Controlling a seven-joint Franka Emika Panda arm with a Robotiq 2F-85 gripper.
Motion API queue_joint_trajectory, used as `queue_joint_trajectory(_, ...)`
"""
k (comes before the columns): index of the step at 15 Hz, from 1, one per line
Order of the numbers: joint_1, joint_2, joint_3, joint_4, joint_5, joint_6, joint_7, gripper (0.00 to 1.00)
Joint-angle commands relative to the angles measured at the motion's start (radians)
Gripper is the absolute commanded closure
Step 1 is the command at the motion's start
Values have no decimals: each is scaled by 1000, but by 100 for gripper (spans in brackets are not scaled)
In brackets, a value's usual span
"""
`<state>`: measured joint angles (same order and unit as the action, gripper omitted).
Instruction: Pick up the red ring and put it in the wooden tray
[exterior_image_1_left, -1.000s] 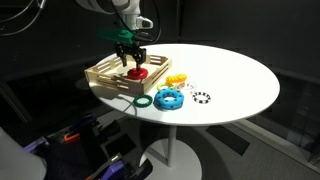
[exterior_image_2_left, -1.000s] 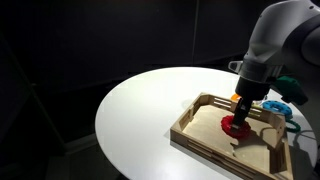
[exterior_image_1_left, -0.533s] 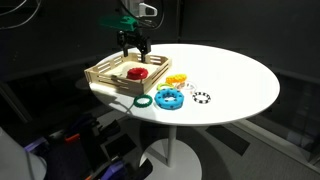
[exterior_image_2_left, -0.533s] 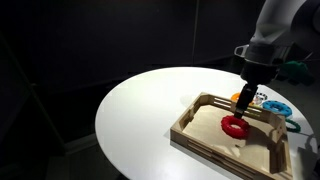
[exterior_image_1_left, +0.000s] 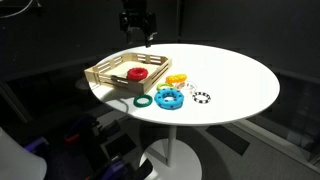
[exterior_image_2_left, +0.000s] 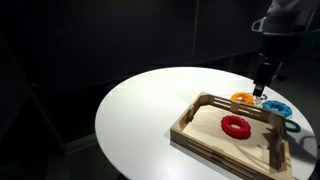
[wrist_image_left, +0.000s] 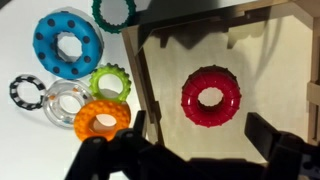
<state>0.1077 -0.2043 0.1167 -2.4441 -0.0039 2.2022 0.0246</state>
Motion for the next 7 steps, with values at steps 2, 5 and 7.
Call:
queue_joint_trajectory(2,-34,-66,-1,46,-72,-110,84,0)
queue_joint_trajectory(5,-29,-62,-5,35,-52,-88,57,0)
queue_joint_trajectory(7,-30,-69,-5,38,-52,-92,60,0)
